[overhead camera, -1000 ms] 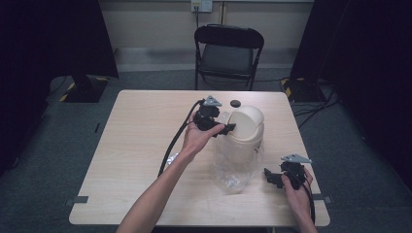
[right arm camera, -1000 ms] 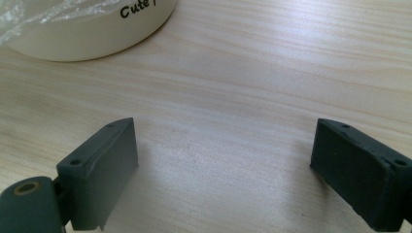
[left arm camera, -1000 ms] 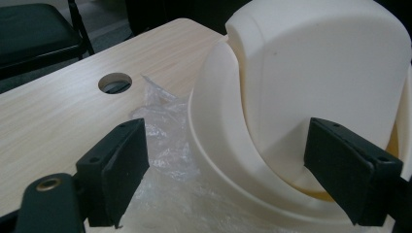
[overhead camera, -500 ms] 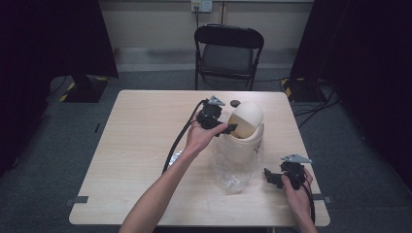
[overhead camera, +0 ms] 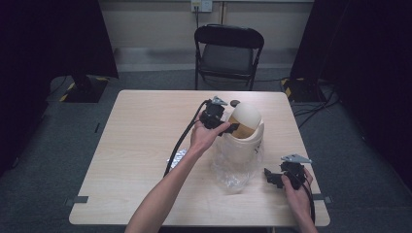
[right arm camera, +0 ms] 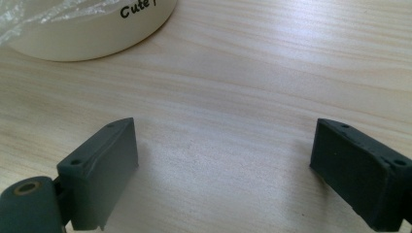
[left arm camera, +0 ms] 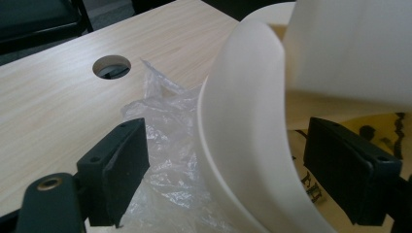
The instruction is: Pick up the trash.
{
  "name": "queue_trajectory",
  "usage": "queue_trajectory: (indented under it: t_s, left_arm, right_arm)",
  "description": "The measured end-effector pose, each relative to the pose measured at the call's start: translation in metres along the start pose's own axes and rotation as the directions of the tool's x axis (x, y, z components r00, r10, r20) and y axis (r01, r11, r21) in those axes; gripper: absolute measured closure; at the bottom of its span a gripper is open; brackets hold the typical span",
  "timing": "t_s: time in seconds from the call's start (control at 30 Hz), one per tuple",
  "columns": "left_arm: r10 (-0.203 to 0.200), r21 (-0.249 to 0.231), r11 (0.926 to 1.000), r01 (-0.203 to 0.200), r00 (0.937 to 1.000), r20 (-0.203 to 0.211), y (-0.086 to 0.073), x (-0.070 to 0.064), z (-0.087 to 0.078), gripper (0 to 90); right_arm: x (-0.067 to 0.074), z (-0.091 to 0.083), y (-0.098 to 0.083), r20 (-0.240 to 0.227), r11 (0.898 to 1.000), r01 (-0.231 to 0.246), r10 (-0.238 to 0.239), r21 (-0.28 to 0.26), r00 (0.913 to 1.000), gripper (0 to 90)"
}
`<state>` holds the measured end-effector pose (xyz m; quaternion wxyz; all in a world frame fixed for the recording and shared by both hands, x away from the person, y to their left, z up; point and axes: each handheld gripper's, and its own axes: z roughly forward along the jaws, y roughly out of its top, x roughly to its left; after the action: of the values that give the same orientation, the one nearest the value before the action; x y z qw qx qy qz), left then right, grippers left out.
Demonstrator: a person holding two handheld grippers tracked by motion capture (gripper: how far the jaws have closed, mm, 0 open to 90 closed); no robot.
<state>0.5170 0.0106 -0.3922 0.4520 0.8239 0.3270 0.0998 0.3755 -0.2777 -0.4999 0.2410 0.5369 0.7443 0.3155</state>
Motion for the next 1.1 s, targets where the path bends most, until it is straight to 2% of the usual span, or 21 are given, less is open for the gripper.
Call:
queue_trajectory:
  t_s: [0.07, 0.27, 0.37, 0.47, 0.63, 0.7, 0.83, 0.93, 1.0, 1.1]
  left_arm:
    - [0.027, 0.004, 0.9996, -0.027, 0.9996, -0.012, 0.001, -0.001, -0.005, 16.0]
    - [0.045, -0.043, 0.9980, -0.046, 0.9989, -0.014, 0.001, 0.001, -0.025, 16.0]
    - [0.027, -0.079, 0.9965, -0.027, 0.9996, -0.003, -0.002, 0.003, -0.036, 16.0]
    - [0.043, -0.096, 0.9944, -0.044, 0.9990, -0.016, -0.005, 0.006, -0.049, 16.0]
    - [0.023, -0.139, 0.9900, -0.025, 0.9996, -0.013, -0.013, 0.015, -0.068, 16.0]
    - [0.022, -0.140, 0.9898, -0.026, 0.9993, -0.028, -0.018, 0.019, -0.075, 16.0]
    - [0.005, -0.136, 0.9907, -0.009, 0.9996, -0.026, -0.032, 0.024, -0.088, 16.1]
    - [-0.002, -0.152, 0.9883, -0.007, 0.9983, -0.058, -0.045, 0.025, -0.098, 17.4]
    - [-0.005, -0.142, 0.9899, -0.002, 0.9988, -0.048, -0.054, 0.027, -0.104, 17.5]
    - [-0.020, -0.145, 0.9894, 0.011, 0.9979, -0.061, -0.069, 0.028, -0.115, 17.5]
  right_arm:
    - [0.000, 0.000, 0.000, -0.001, 1.000, 0.001, -0.001, 0.000, 1.0000, 9.0]
    - [0.000, 0.000, 0.000, 0.000, 1.000, 0.000, 0.000, 0.000, 1.0000, 9.0]
    - [0.000, 0.000, 0.000, 0.000, 1.000, 0.000, 0.000, 0.000, 1.0000, 9.0]
    - [0.000, 0.000, 0.000, 0.000, 1.000, -0.001, 0.001, 0.001, 1.0000, 9.0]
    - [0.000, 0.000, 0.000, 0.000, 1.000, -0.002, 0.002, 0.001, 1.0000, 9.0]
    - [0.000, 0.000, 0.000, 0.001, 1.000, -0.003, 0.003, 0.001, 1.0000, 9.0]
    - [0.000, 0.000, 0.000, 0.000, 1.000, -0.001, 0.001, 0.001, 1.0000, 9.0]
    - [0.000, 0.000, 0.000, 0.000, 1.000, -0.001, 0.001, 0.001, 1.0000, 9.0]
    - [0.000, 0.000, 0.000, 0.000, 1.000, -0.001, 0.001, 0.001, 1.0000, 9.0]
    - [0.000, 0.000, 0.000, 0.000, 1.000, -0.002, 0.002, 0.001, 1.0000, 9.0]
